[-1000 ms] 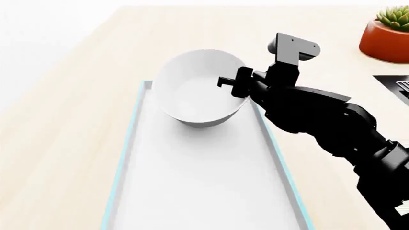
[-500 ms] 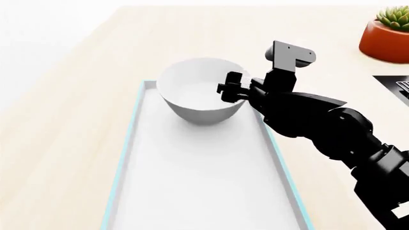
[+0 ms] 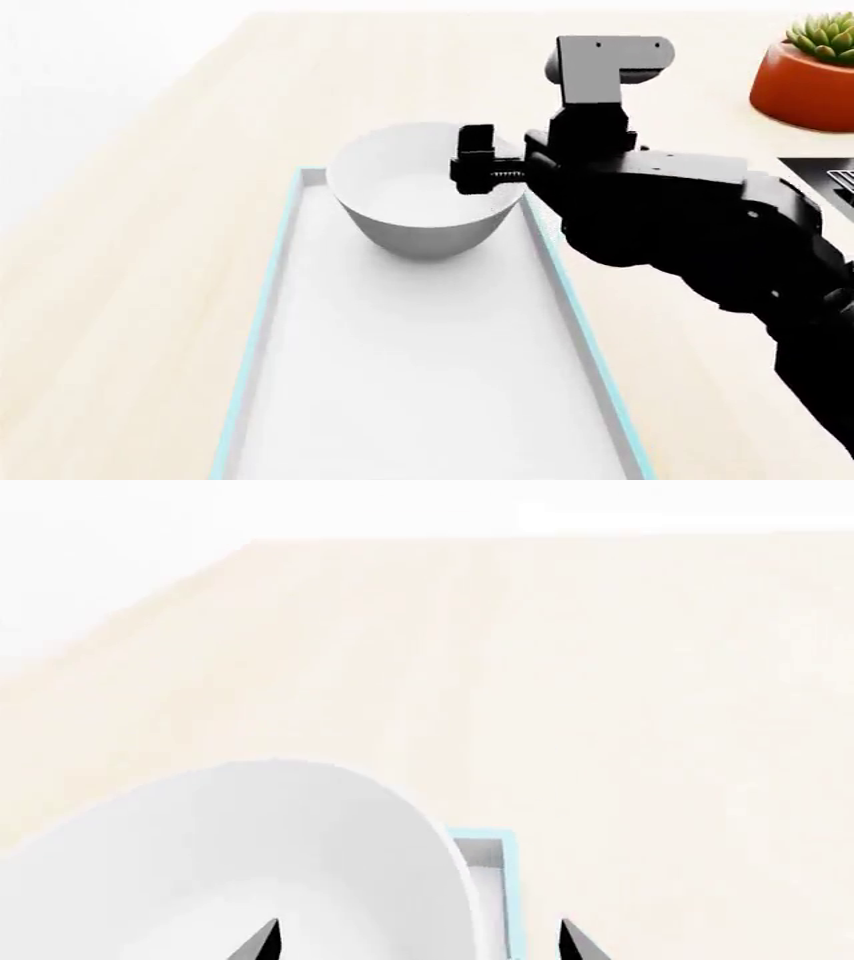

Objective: Place the two vegetables and bowl onto the tray for setting up a vegetable dip station.

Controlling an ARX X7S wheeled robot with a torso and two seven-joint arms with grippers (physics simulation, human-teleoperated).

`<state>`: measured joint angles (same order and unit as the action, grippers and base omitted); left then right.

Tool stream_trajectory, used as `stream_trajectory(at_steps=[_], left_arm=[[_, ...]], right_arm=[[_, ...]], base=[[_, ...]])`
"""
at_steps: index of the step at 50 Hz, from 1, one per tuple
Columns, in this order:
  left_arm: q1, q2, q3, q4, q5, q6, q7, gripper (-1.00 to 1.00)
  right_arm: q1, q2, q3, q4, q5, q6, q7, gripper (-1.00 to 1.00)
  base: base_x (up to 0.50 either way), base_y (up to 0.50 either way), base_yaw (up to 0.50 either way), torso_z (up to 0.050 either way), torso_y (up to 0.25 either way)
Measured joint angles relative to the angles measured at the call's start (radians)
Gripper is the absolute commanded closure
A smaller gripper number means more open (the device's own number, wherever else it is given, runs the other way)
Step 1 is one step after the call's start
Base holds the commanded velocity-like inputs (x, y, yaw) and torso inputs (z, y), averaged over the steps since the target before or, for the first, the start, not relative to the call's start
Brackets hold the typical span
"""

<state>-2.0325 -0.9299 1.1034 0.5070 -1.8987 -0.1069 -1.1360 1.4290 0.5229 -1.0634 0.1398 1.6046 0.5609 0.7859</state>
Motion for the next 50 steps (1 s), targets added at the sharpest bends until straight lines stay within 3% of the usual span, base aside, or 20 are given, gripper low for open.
stream_trajectory(at_steps=[11, 28, 50], left_arm=[[-0.002, 0.001, -0.008, 0.011, -0.004, -0.006, -0.004, 1.0], [-0.004, 0.027, -0.027, 0.105, -0.073, -0.005, -0.017, 1.0], [0.108, 0.158, 0.019, 0.2, -0.098, 0.038, -0.036, 1.0]], right_arm=[[0.131, 0.044, -0.018, -0.128, -0.008, 0.108, 0.143, -1.0], [0.319, 0.196, 0.048, -0.425, 0.182, 0.229, 0.416, -1.0], [0.57, 0.215, 0.098, -0.554, 0.396, 0.313, 0.604, -1.0]], base=[[0.0, 0.0, 0.0, 0.0, 0.0], [0.0, 0.0, 0.0, 0.0, 0.0], [0.0, 0.0, 0.0, 0.0, 0.0]])
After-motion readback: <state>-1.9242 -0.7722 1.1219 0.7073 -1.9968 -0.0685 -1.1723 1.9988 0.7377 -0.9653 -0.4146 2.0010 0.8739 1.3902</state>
